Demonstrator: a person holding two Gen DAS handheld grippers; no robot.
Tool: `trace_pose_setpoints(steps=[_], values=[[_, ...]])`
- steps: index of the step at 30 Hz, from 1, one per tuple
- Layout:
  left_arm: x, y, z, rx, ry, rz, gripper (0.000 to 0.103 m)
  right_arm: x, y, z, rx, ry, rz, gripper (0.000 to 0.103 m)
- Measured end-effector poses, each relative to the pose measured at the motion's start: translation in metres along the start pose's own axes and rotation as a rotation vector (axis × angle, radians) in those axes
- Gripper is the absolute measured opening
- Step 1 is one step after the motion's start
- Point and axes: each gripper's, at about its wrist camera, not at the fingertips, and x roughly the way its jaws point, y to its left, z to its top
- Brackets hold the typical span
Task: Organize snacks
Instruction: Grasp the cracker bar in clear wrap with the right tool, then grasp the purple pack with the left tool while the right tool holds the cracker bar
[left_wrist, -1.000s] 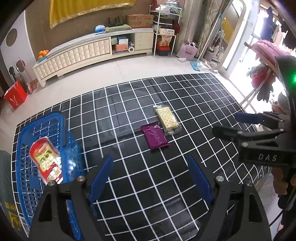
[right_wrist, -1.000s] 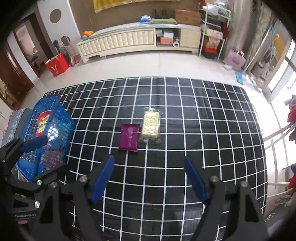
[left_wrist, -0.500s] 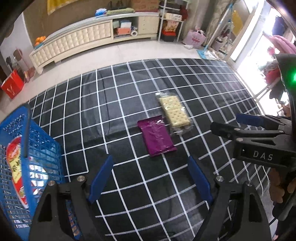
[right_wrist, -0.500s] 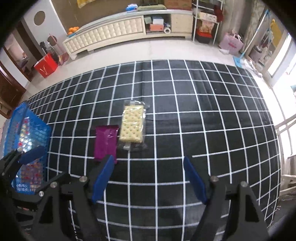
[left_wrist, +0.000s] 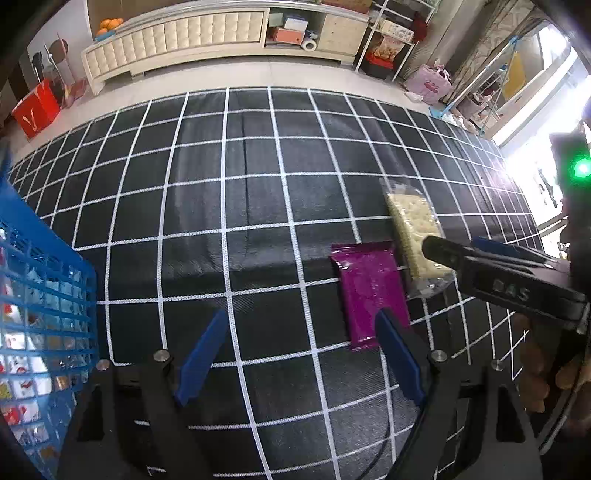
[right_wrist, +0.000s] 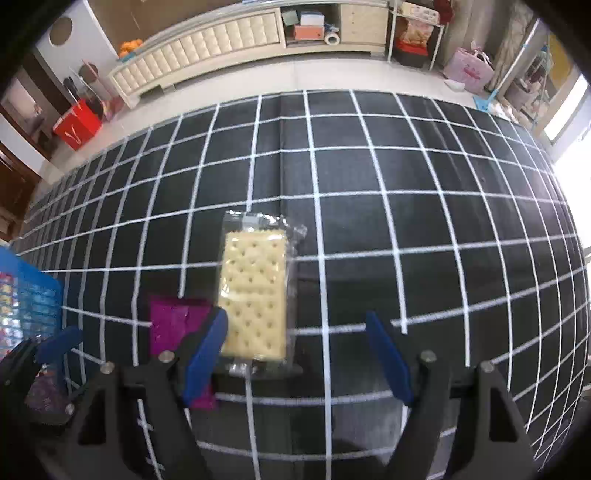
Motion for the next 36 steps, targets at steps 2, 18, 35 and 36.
trace_pose_setpoints(steps=[2,18,35,36], values=[[0.004,0.002,0.0,-0.009,0.007,0.007,0.081,0.003,0.004,0.005,-0.007,-0.006,0.009,0.081],[0.0,-0.009,-0.019,0.004,0.025,0.02,0.081,-0.004,0.004,-0.014,0.053,-0.015,0.073,0.044],[0.022,-0.065,0.007,0.08,0.043,0.096,0.081,-0.052,-0.035,-0.07,0.17,-0.17,0.071,0.044],[0.025,-0.069,0.009,0.088,0.039,0.107,0.081,-0.049,-0.032,-0.068,0.167,-0.164,0.069,0.044]])
